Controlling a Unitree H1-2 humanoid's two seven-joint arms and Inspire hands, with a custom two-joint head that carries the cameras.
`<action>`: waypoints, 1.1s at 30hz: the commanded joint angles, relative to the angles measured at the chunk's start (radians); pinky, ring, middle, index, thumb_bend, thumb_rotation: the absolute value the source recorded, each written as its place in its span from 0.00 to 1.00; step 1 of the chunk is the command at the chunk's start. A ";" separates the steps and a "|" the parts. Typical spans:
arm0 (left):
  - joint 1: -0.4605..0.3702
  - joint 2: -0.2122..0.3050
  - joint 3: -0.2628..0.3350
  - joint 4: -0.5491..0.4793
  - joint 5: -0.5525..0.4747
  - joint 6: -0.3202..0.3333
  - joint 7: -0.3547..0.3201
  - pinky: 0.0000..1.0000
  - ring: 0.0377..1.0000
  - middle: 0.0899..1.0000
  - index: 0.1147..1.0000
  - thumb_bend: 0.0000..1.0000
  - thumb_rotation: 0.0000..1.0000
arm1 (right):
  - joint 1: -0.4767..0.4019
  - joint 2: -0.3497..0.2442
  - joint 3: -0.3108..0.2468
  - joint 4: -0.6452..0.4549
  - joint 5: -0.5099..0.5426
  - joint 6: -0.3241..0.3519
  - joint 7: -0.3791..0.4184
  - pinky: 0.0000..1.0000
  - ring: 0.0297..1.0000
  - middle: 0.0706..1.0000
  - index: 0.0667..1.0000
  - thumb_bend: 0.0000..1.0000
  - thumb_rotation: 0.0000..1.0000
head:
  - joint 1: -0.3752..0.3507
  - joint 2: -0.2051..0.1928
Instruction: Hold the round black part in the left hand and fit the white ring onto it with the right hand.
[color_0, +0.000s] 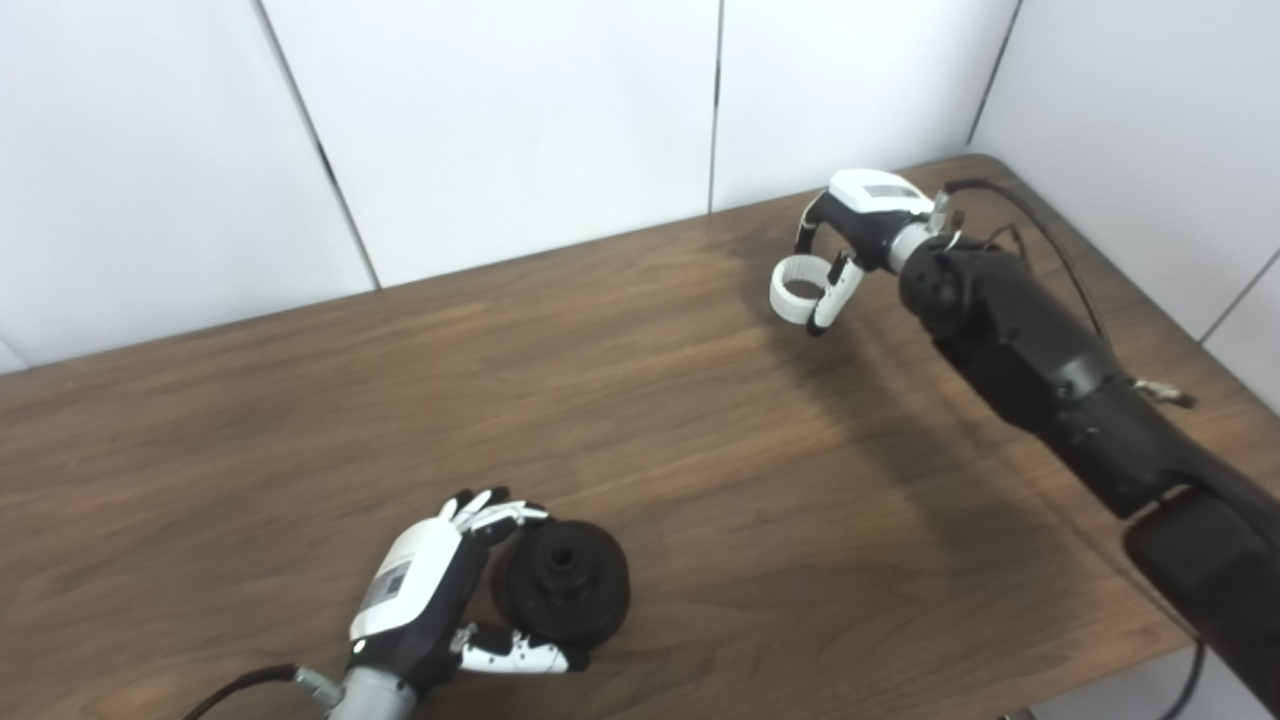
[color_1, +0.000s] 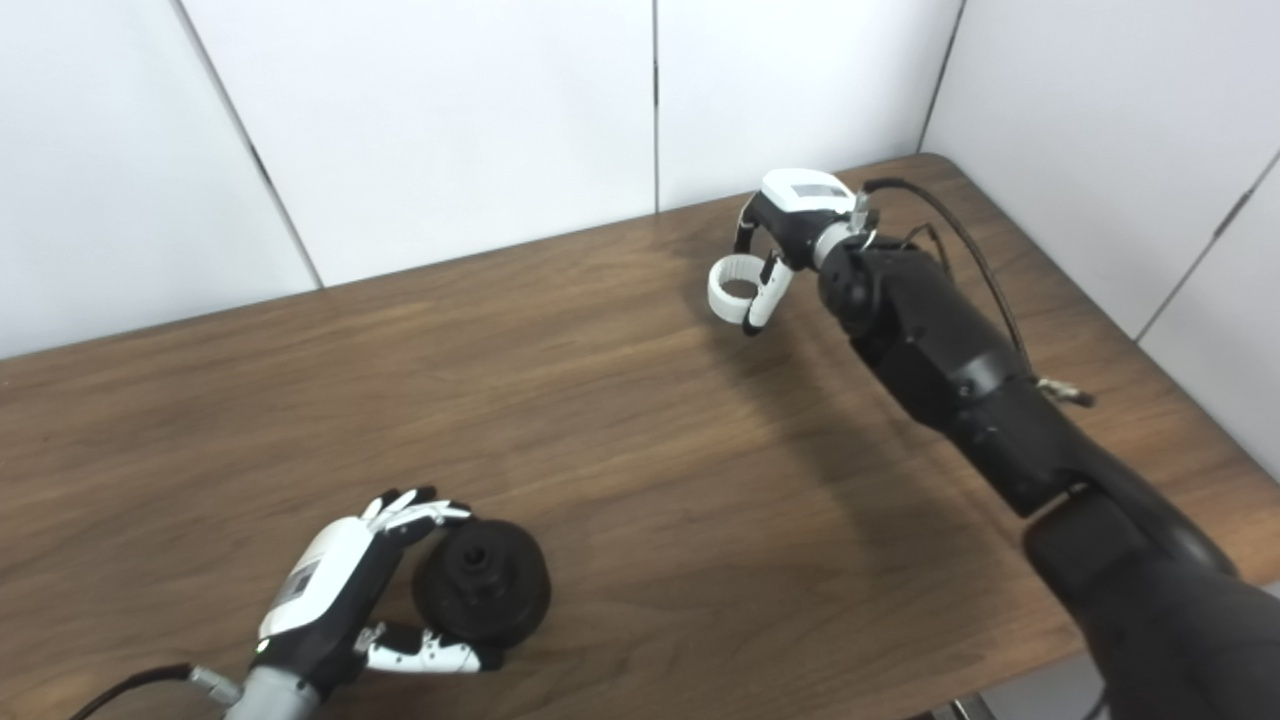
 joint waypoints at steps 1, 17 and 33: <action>0.006 -0.009 -0.025 0.009 0.018 0.009 -0.024 1.00 0.94 0.81 0.41 0.52 0.05 | -0.040 -0.043 -0.012 -0.102 0.013 -0.022 0.034 1.00 0.91 0.81 0.45 0.52 0.14 | 0.022 0.008; 0.009 -0.064 -0.053 0.030 0.079 0.033 -0.007 1.00 0.95 0.81 0.41 0.52 0.05 | 0.011 0.002 0.055 -0.670 0.013 -0.007 0.364 1.00 0.89 0.78 0.44 0.53 0.14 | 0.141 0.071; -0.008 -0.102 -0.071 0.032 0.119 0.067 -0.006 1.00 0.95 0.81 0.41 0.52 0.05 | 0.075 0.097 0.103 -0.860 -0.020 -0.077 0.503 1.00 0.88 0.78 0.44 0.53 0.14 | 0.199 0.151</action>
